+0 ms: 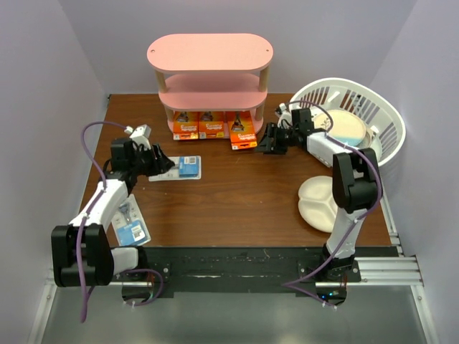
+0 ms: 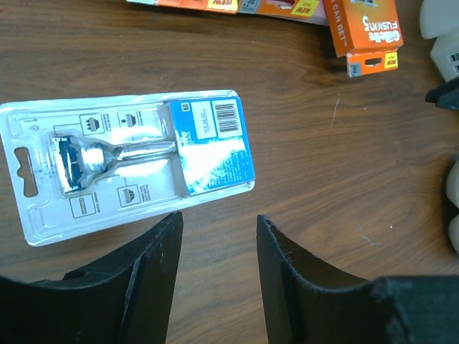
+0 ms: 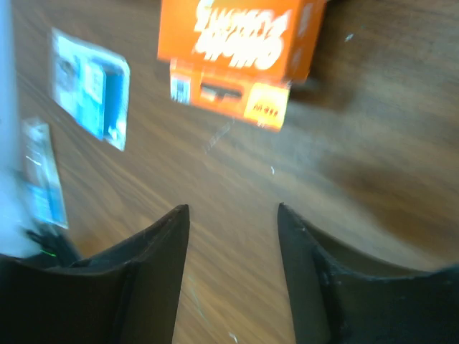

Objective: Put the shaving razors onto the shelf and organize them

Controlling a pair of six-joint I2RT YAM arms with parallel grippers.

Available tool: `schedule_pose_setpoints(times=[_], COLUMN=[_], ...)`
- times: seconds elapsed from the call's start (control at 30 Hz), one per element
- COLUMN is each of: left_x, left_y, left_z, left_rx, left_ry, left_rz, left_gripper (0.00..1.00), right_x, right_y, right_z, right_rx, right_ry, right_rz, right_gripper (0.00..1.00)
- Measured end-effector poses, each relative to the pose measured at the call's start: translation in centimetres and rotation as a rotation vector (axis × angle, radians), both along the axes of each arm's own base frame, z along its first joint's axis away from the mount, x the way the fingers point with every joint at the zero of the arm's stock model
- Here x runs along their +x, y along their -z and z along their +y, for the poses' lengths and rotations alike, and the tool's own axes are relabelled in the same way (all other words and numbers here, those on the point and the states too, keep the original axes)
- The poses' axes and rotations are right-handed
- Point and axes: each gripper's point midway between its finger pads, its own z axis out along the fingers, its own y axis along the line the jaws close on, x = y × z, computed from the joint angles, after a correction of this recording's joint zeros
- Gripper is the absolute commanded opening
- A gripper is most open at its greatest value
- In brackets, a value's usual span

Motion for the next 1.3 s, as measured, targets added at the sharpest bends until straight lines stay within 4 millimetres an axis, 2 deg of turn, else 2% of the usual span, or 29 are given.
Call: schedule_pose_setpoints(times=[0.03, 0.07, 0.1, 0.23, 0.43, 0.6, 0.73, 1.03, 1.3], left_x=[0.1, 0.1, 0.1, 0.3, 0.8, 0.3, -0.2, -0.3, -0.3], left_y=[-0.1, -0.1, -0.1, -0.7, -2.4, -2.3, -1.3, -0.4, 0.2], left_z=[-0.1, -0.2, -0.3, -0.5, -0.5, -0.4, 0.3, 2.4, 2.7], left_rx=[-0.008, -0.013, -0.019, -0.039, -0.040, -0.039, -0.038, -0.028, -0.027], left_ry=[0.000, 0.002, 0.002, 0.002, 0.000, -0.001, -0.024, -0.090, -0.099], left_rz=[-0.004, -0.010, -0.011, -0.026, -0.107, -0.119, -0.103, -0.083, -0.063], left_gripper=[0.49, 0.49, 0.49, 0.49, 0.49, 0.49, 0.49, 0.49, 0.49], right_x=[-0.6, -0.9, -1.2, -2.2, -2.6, 0.6, 2.3, 3.0, 5.2], right_y=[-0.5, -0.9, -1.4, -2.0, -0.3, 0.6, 1.3, 3.2, 3.9], right_z=[-0.2, -0.4, -0.5, -0.2, 1.0, 1.5, 1.4, 2.7, 4.3], right_rx=[-0.043, -0.079, -0.123, -0.301, -0.494, -0.605, -0.672, -0.727, -0.757], right_ry=[-0.033, -0.061, -0.098, -0.291, -0.581, -0.726, -0.810, -0.981, -0.983], right_rz=[-0.036, -0.071, -0.118, -0.304, -0.487, -0.613, -0.673, -0.769, -0.821], right_gripper=[0.21, 0.02, 0.00, 0.00, 0.00, 0.00, 0.00, 0.00, 0.00])
